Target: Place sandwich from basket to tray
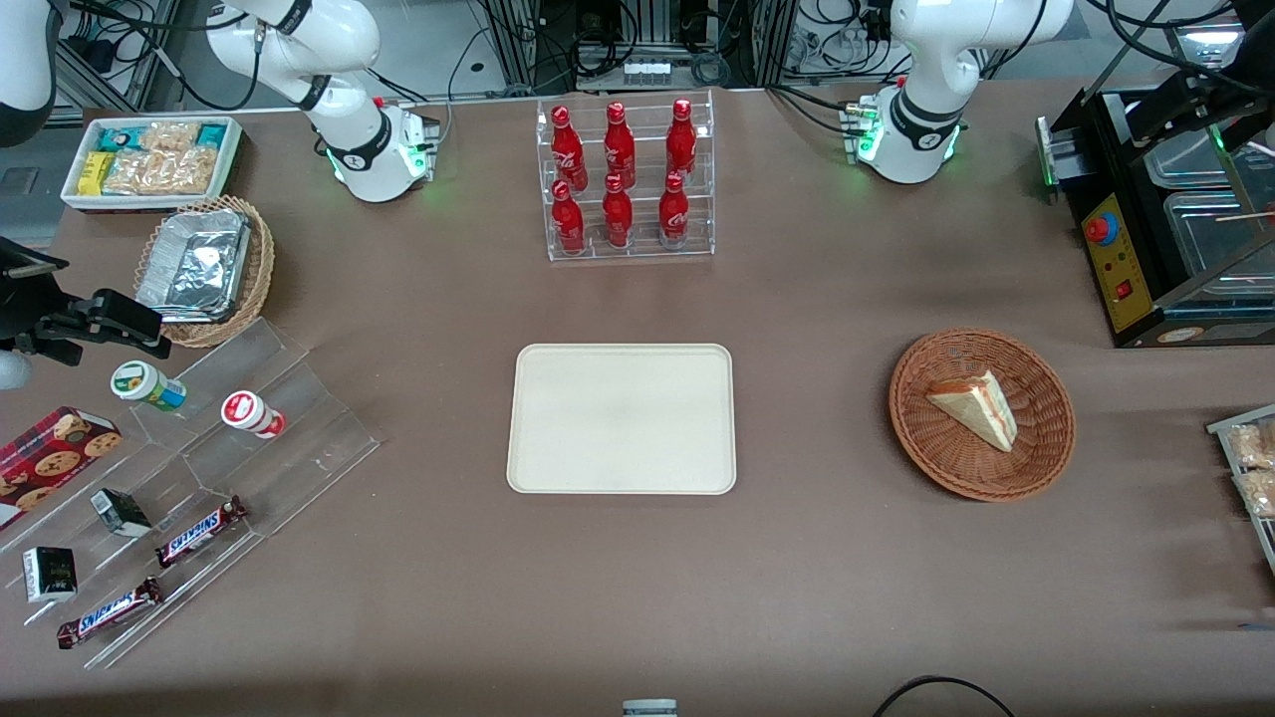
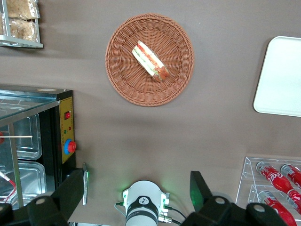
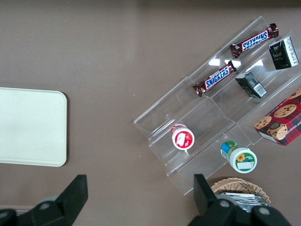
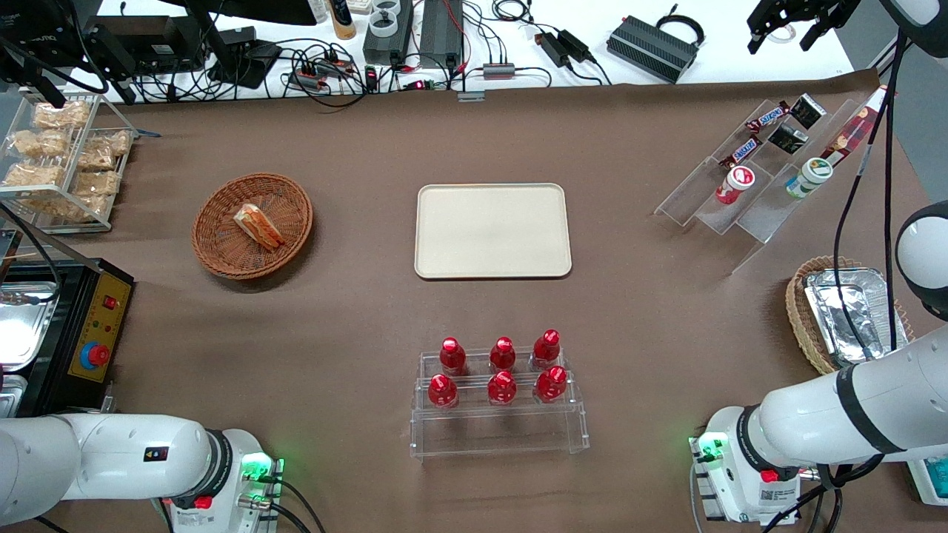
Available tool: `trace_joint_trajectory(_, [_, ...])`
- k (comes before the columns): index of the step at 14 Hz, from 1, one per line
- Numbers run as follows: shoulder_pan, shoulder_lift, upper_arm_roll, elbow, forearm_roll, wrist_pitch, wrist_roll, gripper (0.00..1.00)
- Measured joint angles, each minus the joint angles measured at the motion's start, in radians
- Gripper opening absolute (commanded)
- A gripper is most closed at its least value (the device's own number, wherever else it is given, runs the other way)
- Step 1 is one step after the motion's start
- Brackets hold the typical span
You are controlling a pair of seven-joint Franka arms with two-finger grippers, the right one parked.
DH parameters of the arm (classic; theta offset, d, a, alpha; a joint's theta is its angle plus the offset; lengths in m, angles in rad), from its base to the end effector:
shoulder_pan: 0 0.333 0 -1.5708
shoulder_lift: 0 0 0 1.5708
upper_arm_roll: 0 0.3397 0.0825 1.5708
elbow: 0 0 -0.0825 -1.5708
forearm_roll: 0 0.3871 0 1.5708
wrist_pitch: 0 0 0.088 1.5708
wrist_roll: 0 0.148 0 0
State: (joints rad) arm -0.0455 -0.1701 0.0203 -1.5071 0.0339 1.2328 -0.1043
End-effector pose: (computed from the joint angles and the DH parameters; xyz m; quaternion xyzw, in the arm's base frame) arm 0.4534 -0.0046 0.6954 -0.9976 -0.0440 0.0510 0.0179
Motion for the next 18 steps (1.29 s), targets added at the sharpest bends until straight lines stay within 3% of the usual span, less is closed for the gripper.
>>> trace_joint_trajectory(6, [0.001, 0.015, 0.001, -0.006, 0.0, -0.022, 0.004, 1.0])
trace_joint_trajectory(11, [0.014, 0.142, 0.01, -0.012, 0.021, -0.002, -0.071, 1.0])
trace_joint_trajectory(14, [0.016, 0.23, 0.042, -0.049, 0.023, 0.09, -0.129, 1.0])
trace_joint_trajectory(18, [0.02, 0.249, 0.082, -0.134, 0.023, 0.211, -0.23, 1.0])
